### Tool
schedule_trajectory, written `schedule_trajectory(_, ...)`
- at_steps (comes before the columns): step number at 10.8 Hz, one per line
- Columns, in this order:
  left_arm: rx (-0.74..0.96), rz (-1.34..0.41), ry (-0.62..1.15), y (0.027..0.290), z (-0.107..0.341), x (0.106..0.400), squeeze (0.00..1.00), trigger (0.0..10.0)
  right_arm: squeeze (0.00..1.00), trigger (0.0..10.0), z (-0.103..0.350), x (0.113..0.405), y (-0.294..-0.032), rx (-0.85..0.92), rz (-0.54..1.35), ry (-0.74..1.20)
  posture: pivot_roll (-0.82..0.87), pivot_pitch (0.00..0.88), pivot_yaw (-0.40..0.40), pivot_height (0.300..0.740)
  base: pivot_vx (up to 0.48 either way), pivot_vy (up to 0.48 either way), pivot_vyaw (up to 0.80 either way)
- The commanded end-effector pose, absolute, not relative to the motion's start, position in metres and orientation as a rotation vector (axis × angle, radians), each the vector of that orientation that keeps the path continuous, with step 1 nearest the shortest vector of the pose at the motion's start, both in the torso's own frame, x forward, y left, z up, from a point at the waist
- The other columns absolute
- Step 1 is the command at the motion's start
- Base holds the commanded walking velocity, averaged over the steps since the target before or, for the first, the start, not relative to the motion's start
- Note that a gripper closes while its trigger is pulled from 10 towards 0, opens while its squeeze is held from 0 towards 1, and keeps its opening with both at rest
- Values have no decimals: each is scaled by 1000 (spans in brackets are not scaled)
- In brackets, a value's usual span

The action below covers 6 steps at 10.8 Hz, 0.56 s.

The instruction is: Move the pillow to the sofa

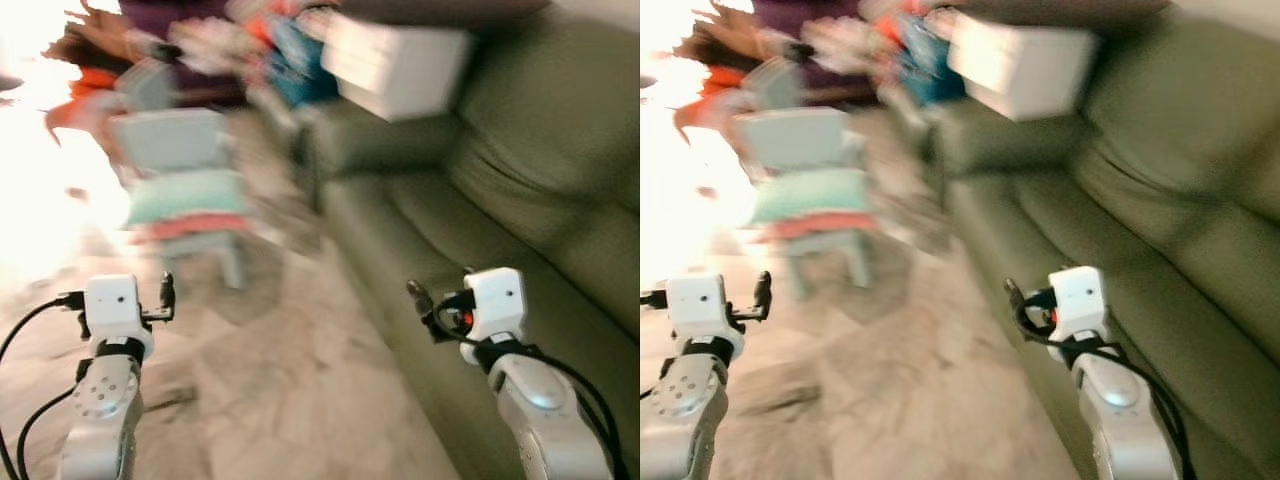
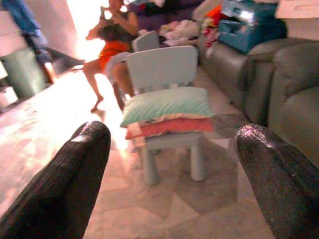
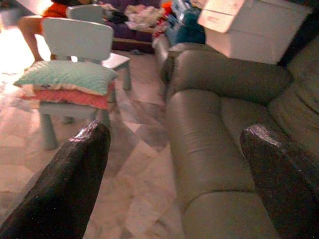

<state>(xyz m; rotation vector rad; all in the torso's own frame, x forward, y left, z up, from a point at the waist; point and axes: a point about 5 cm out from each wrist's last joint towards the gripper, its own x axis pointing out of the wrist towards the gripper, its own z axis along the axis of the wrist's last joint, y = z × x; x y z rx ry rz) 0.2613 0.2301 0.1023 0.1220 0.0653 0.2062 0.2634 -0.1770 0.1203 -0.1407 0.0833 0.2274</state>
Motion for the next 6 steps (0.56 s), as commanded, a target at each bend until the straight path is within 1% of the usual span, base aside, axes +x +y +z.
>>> schedule_trajectory(1, 114, 193, 55, 226, 105, 264, 0, 10000, 0, 10000, 121, 262, -184, -140, 199, 83, -108, 0, -26, 740, 0, 0, 0)
schedule_trajectory(6, 65, 201, 60, 229, 106, 264, 0, 10000, 0, 10000, 124, 262, -183, -108, 196, 68, -116, 0, -21, 740, 0, 0, 0)
